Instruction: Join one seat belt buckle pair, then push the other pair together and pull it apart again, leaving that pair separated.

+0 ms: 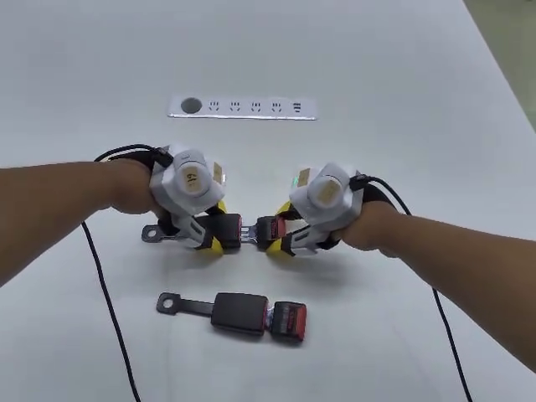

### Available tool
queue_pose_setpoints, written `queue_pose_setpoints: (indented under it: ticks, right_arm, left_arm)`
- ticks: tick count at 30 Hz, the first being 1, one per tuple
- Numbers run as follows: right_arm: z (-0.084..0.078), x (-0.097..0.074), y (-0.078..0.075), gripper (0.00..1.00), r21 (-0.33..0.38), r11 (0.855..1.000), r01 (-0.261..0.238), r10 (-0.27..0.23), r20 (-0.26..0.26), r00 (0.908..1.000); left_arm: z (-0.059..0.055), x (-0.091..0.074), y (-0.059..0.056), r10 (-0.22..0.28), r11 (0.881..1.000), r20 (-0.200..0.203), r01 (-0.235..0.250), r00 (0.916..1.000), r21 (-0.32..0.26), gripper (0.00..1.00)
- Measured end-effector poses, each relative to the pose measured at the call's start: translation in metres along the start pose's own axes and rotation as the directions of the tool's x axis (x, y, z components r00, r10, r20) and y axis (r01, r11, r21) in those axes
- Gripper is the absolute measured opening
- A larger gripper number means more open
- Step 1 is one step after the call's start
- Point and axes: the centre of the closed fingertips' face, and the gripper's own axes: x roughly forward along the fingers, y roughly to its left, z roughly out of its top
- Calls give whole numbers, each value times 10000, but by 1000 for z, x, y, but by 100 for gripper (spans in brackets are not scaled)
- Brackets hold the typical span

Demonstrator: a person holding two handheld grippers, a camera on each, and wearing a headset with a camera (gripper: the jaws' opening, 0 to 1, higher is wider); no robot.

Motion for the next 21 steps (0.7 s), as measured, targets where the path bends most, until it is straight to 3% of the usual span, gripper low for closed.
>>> queue_pose_setpoints:
  ticks: [6,10,21]
  right_arm:
    - [-11,-7,-6,34,63,10000,59,-60,21,10000]
    - [-21,-18,-2,34,183,9996,192,-195,120,9997]
    - [-43,-33,-13,34,394,9987,319,-321,60,9995]
  left_arm:
    - [0,0,0,-10,10000,11,10,10000,-8,36]
    - [0,0,1,0,10000,19,0,10000,-9,36]
    - [-1,1,1,-3,10000,78,4,10000,-44,36]
